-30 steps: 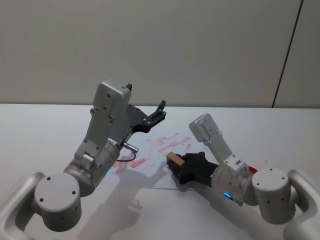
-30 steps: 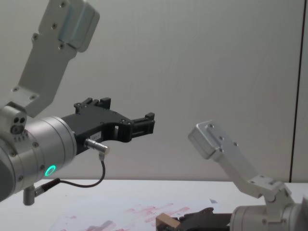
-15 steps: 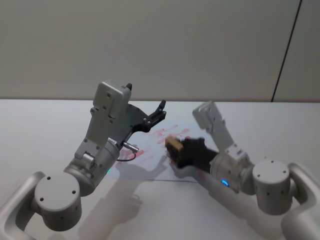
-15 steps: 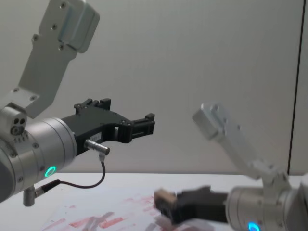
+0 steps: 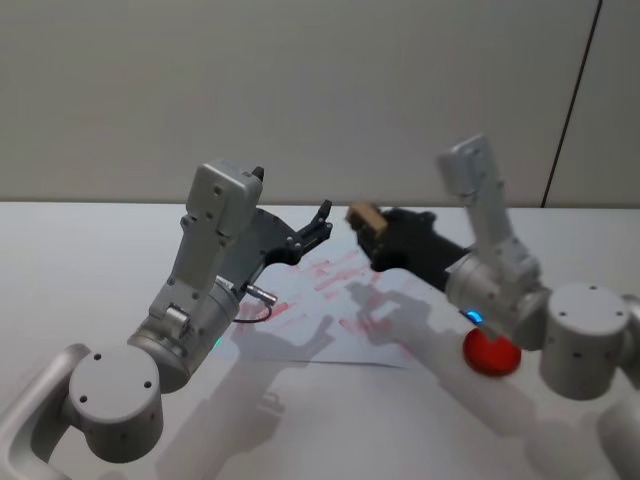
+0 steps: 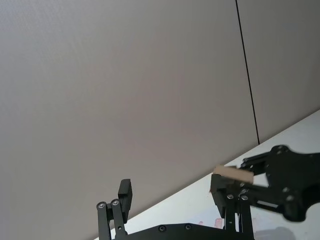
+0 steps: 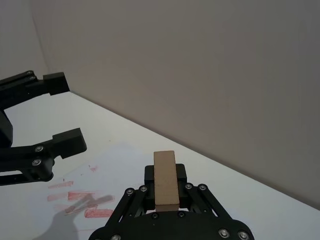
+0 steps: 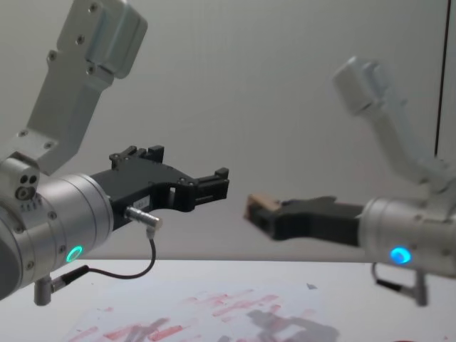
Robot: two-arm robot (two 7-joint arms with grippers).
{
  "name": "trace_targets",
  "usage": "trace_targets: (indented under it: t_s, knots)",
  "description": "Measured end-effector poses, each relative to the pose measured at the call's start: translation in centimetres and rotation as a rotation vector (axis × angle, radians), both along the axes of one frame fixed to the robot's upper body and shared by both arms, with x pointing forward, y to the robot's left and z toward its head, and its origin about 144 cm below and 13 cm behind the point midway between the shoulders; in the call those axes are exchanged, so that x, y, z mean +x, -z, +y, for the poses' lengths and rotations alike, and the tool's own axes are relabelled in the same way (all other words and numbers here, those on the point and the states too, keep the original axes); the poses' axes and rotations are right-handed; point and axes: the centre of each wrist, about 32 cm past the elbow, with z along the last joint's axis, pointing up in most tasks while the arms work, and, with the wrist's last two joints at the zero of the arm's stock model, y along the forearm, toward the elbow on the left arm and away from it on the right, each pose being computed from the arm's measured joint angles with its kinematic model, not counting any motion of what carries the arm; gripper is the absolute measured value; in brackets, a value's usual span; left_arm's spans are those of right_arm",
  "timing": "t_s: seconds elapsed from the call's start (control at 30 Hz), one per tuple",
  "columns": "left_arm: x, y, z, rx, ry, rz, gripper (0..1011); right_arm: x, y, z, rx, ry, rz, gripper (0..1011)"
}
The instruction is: Use the one hand to pick up the stamp and affix it onto the A4 paper.
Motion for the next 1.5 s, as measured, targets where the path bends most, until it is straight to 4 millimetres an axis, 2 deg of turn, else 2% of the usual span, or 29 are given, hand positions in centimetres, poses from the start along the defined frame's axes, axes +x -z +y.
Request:
trace_targets:
  t_s: [0.4,0.63,1.0,1.5]
  knots:
    - [0.0,0.0,0.0,0.0,0.0,0.0,1002,-3.9,-1.2,-4.9,-0.008,0.093,0.051,220]
    - [0.0,0.0,0.0,0.0,0.0,0.0,1003,-5.7,-1.6,-6.8,-0.031,0.124,0.072,220]
    - [0.0,0.0,0.0,0.0,0.0,0.0,1003,-6.8,-1.5,-8.0,-0.065,0.135,0.098,220]
    - [0.0,0.0,0.0,0.0,0.0,0.0,1003,-7.9,0.0,-8.9,-0.129,0.144,0.166,220]
